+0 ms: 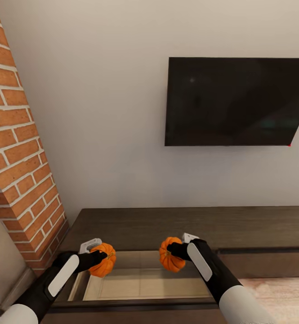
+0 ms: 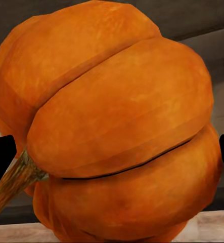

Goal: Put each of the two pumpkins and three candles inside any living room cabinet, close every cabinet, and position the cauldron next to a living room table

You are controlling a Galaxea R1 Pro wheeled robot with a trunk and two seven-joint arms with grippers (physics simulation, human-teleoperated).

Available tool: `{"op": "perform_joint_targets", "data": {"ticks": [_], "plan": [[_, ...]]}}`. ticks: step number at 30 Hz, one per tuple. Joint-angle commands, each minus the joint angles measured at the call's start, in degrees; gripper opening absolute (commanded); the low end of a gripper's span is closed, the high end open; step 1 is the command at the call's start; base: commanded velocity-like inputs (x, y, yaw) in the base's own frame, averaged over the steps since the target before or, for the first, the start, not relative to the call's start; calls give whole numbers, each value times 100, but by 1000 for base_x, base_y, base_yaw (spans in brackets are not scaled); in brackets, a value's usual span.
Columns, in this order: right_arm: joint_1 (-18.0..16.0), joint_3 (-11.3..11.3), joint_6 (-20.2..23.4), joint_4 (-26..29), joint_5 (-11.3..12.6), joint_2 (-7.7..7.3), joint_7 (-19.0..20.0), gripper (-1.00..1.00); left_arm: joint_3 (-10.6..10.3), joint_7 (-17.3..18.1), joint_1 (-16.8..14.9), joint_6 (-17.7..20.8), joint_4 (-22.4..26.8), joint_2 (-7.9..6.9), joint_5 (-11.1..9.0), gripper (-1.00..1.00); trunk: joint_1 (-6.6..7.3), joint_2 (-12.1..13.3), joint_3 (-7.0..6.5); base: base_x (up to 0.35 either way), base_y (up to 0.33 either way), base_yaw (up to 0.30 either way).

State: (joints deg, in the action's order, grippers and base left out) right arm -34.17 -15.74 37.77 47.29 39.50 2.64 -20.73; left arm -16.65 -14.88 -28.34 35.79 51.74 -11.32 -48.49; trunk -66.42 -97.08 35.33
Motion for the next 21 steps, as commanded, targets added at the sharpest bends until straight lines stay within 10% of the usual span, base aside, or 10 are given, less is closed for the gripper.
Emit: {"op": "perform_joint_targets", "data": {"ticks": [1, 21], "plan": [[-11, -15, 3, -24, 72, 15, -100, -100, -22, -68, -5, 7, -2, 13, -32, -100, 1, -4, 6, 0, 0, 0], [-20, -330, 178, -54, 49, 66, -203, -100, -22, -21, -17, 92, -48, 243, -84, -100, 1, -4, 6, 0, 0, 0]]}}
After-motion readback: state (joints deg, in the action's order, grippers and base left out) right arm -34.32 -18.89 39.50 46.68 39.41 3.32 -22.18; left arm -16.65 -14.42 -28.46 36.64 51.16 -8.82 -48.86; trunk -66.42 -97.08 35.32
